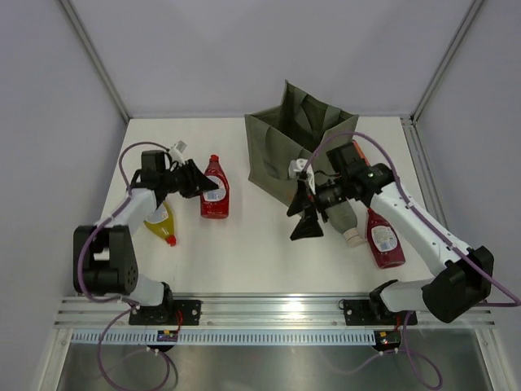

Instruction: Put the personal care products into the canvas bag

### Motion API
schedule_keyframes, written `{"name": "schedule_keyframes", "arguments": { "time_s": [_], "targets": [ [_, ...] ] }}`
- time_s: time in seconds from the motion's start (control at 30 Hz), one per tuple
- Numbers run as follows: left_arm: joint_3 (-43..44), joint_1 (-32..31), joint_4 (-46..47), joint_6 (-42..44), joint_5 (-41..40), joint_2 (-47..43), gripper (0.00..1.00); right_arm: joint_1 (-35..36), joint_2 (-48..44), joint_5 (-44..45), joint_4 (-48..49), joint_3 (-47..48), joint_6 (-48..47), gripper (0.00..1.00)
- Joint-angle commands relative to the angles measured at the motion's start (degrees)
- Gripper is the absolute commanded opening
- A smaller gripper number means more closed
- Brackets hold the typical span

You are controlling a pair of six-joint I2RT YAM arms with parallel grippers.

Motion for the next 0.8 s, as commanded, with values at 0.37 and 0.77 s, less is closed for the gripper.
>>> {"name": "schedule_keyframes", "arguments": {
  "time_s": [0.37, 0.77],
  "targets": [
    [-19.8, -7.9, 38.3, -21.5, 11.8, -28.0, 0.00, 16.4, 7.0, 26.1, 46.4, -5.2, 51.7, 0.98],
    [-18.5, -7.9, 37.6, -21.3, 15.9, -38.7, 0.00, 16.3, 10.4, 27.4, 42.6, 11.5, 53.3, 1.00]
  ]
}}
